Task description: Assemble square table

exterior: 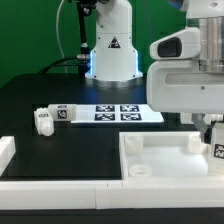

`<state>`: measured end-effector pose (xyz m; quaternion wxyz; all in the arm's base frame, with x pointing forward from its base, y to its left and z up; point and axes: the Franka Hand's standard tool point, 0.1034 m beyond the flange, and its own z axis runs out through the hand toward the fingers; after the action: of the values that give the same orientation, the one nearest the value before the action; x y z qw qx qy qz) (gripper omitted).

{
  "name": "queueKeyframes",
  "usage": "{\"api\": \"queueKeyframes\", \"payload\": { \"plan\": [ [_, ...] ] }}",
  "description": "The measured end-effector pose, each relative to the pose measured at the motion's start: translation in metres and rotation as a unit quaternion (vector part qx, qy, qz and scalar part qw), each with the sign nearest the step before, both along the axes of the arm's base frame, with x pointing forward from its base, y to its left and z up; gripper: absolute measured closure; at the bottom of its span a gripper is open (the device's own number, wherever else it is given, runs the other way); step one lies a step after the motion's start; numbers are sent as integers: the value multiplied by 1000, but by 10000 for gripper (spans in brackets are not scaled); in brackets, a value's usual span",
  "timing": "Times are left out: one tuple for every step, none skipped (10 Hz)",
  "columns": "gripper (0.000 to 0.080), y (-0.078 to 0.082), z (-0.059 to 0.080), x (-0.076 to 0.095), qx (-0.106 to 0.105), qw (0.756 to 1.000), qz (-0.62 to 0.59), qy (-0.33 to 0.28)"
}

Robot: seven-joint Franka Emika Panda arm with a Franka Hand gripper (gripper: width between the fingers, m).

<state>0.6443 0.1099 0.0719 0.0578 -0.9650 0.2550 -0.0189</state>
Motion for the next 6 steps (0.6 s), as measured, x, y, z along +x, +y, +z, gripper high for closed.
{"api": "queueKeyframes", "payload": {
  "plan": [
    [506, -2, -1, 0, 9, 997, -75, 5],
    [506, -3, -1, 0, 20, 989, -147, 13],
    [506, -4, -1, -1, 30, 976, -217, 18],
    [506, -3, -2, -1, 43, 952, -302, 30],
    [506, -1, -2, -1, 62, 921, -382, 44],
    [505, 1, -2, -1, 75, 884, -458, 57]
  ]
}}
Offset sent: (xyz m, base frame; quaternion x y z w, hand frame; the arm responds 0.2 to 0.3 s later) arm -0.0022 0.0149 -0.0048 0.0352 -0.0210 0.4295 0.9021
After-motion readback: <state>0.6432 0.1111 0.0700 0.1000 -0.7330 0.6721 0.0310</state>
